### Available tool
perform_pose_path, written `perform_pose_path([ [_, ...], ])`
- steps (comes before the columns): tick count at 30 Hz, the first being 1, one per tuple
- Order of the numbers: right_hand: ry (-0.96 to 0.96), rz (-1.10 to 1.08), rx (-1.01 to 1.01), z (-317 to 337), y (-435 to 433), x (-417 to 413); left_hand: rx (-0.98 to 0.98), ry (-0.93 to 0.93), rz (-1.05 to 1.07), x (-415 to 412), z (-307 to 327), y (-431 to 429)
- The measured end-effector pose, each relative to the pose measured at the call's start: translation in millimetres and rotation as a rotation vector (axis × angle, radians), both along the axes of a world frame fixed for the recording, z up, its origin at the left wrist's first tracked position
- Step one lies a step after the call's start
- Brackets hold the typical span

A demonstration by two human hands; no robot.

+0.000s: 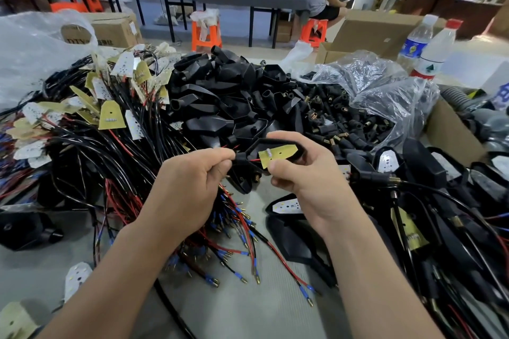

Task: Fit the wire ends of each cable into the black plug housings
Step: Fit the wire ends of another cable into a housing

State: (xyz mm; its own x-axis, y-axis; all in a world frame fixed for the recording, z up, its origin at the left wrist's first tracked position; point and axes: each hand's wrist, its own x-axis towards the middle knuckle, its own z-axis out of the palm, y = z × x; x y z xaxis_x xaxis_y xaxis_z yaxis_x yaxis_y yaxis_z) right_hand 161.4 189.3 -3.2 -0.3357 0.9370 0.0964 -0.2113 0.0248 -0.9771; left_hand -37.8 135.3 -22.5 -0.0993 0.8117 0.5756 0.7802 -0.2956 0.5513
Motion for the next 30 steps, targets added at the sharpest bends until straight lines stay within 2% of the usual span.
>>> perform_pose_path([
  [5, -0.09, -0.067, 0.166, -1, 4, 2, -0.129, 0.016, -0.069, -3, 7, -2],
  [11, -0.407, -0.271, 0.459, 0, 2, 4, -0.199, -0.028, -0.056, -3, 7, -2],
  [20, -0.47, -0.406, 0.471, -5, -1, -7, -0.113, -0.068, 0.018, 1, 10, -5],
  [25, -0.367, -0.374, 0.328, -7, -1, -16, -0.171, 0.02, 0.064, 3, 12, -6],
  [30, -0.345, -0.273, 0.309, -6, -2, -18, -0.202, -0.167, -0.034, 6, 13, -5],
])
